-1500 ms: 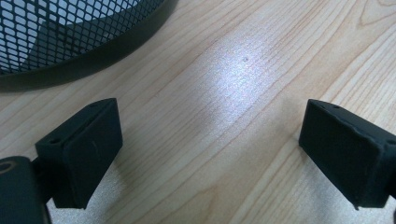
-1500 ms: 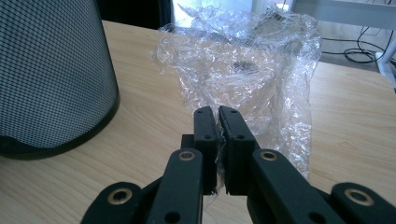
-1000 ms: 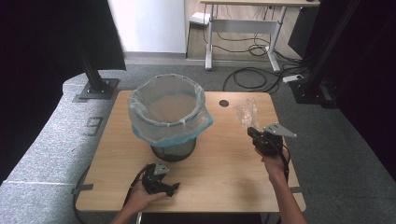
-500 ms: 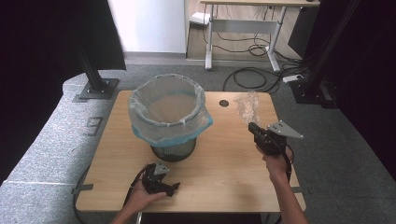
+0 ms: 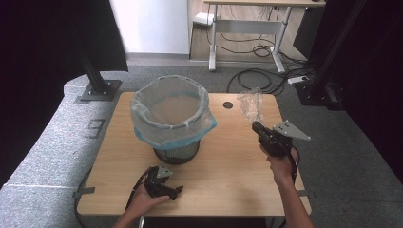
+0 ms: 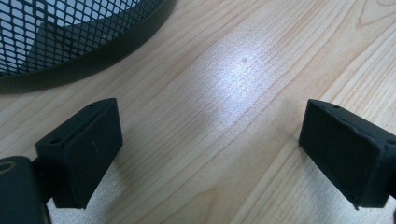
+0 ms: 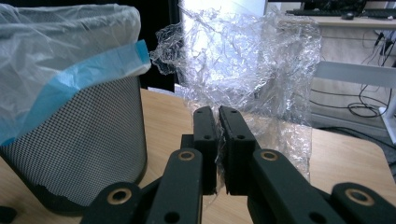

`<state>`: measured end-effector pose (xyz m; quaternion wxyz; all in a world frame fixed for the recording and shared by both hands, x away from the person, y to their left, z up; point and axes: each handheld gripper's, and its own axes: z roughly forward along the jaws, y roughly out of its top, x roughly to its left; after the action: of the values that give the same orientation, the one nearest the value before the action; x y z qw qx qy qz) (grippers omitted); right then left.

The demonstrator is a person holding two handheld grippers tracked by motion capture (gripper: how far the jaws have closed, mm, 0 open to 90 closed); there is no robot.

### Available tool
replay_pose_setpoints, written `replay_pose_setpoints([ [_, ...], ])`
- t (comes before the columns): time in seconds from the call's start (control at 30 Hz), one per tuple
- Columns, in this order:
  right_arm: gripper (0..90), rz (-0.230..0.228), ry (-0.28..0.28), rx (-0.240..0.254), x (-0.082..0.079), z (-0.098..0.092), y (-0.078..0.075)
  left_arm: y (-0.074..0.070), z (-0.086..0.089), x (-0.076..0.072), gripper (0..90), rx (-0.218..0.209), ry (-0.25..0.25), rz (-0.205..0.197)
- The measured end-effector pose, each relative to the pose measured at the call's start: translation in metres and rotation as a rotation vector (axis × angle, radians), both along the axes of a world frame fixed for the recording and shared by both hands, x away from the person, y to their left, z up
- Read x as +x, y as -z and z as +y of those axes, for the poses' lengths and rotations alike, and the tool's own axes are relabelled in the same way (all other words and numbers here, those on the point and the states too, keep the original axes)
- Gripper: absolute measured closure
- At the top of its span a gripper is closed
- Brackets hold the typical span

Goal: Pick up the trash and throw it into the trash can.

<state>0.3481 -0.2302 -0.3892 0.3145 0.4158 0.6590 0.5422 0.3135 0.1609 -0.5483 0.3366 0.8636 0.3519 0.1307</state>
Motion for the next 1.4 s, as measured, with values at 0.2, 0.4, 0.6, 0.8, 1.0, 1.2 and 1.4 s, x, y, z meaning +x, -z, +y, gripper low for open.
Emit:
replay_pose_setpoints([
  [0.2, 85.3, -0.023, -0.033, 0.023, 0.002, 0.008, -0.012, 0.0, 0.0, 0.001, 5.7, 0.0, 0.001, 0.0],
  [0.4, 85.3, -0.034, -0.065, 0.008, 0.004, 0.022, -0.022, 0.0, 0.0, 0.001, 5.7, 0.0, 0.0, 0.0],
  [0.6, 85.2, -0.05, -0.08, -0.004, 0.006, 0.031, -0.036, 0.0, 0.0, 0.0, 5.7, 0.0, 0.001, 0.0],
  [0.8, 85.2, -0.062, -0.092, -0.019, 0.009, 0.043, -0.044, 0.0, 0.0, 0.0, 5.7, -0.002, 0.0, 0.002],
  [1.0, 85.2, -0.078, -0.117, -0.036, 0.011, 0.057, -0.055, 0.0, 0.0, 0.001, 5.7, 0.004, 0.002, 0.002],
  [1.2, 85.2, -0.087, -0.135, -0.054, 0.014, 0.072, -0.065, 0.0, 0.0, 0.001, 5.7, 0.005, 0.002, 0.001],
  [1.4, 85.3, -0.093, -0.161, -0.077, 0.017, 0.089, -0.073, 0.0, 0.0, 0.001, 5.7, 0.005, 0.002, 0.001],
])
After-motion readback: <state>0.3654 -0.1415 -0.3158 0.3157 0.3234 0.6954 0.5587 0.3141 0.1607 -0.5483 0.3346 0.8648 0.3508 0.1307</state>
